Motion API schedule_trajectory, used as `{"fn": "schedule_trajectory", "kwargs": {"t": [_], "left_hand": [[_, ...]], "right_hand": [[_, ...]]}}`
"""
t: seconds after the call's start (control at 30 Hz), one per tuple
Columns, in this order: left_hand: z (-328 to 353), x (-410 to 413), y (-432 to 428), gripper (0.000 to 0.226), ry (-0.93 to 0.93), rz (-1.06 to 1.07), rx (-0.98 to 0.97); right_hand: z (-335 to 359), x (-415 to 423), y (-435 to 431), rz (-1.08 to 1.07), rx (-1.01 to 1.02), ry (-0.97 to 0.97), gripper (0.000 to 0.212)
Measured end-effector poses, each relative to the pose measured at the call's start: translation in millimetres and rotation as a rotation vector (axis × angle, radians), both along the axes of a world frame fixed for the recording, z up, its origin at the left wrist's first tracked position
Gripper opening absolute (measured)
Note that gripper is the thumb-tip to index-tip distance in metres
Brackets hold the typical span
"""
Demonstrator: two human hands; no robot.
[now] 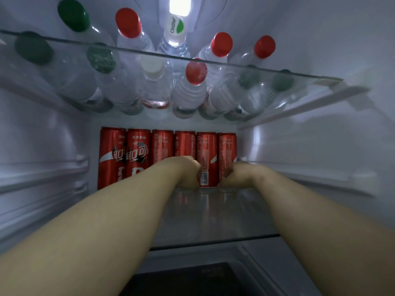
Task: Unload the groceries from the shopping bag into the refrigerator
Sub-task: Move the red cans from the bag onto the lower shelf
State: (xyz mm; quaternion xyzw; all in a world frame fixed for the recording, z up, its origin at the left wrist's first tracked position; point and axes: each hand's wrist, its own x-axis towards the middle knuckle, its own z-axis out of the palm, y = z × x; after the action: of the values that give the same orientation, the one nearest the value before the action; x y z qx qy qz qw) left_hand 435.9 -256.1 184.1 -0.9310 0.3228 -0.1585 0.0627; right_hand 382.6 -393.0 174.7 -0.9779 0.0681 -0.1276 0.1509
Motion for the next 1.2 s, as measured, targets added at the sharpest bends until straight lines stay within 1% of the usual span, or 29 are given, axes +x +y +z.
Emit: {"fn": "schedule_trajectory", "kwargs": {"t": [0.07, 0.17, 0.27, 0.33, 0.4, 0.43, 0.57, 0.63, 0.8, 0.87, 0.93, 1.0, 1.07, 1.2], "left_hand": [[0, -4, 3, 0.045, 0.027, -0.024, -0.017], [3, -13, 8, 0.037, 0.009, -0.016, 0.019], [8, -32, 15, 0.033, -0.103, -0.007, 0.06], [12, -47, 21, 0.031, -0.207, -0.023, 0.042], [12, -65, 30, 0.028, -0.26, -0.034, -0.037], [9, -76, 34, 0.025, -0.272, -0.048, -0.109], [-18, -126, 54, 0.023, -0.334, -0.134, -0.486], [-38, -147, 63, 0.025, -0.387, -0.175, -0.579], [-81, -176, 76, 0.026, -0.484, -0.281, -0.723], [-98, -188, 79, 0.02, -0.542, -0.317, -0.721], [-118, -196, 81, 0.019, -0.55, -0.362, -0.735], [-139, -204, 83, 0.022, -0.499, -0.39, -0.748], [-159, -211, 84, 0.031, -0.419, -0.396, -0.773], [-200, -221, 74, 0.036, -0.27, -0.446, -0.78]], "right_hand": [[-1, -2, 1, 0.008, 0.027, -0.025, 0.025], [-1, -10, 7, 0.008, 0.067, -0.1, 0.029], [0, -23, 18, 0.013, 0.042, -0.154, 0.029], [1, -34, 26, -0.013, -0.037, -0.222, 0.034], [-2, -47, 33, -0.06, -0.124, -0.323, 0.039], [-4, -57, 38, -0.075, -0.136, -0.399, 0.04], [-19, -107, 60, -0.073, -0.139, -0.747, 0.035], [-31, -134, 69, -0.066, -0.12, -0.825, 0.035], [-75, -188, 83, -0.027, -0.114, -0.84, 0.039], [-94, -201, 84, -0.042, -0.099, -0.808, 0.043], [-114, -210, 83, -0.078, -0.109, -0.793, 0.043], [-137, -219, 82, -0.136, -0.132, -0.822, 0.038], [-161, -228, 85, -0.193, -0.118, -0.822, 0.038], [-208, -250, 89, -0.282, -0.083, -0.741, 0.037]]}}
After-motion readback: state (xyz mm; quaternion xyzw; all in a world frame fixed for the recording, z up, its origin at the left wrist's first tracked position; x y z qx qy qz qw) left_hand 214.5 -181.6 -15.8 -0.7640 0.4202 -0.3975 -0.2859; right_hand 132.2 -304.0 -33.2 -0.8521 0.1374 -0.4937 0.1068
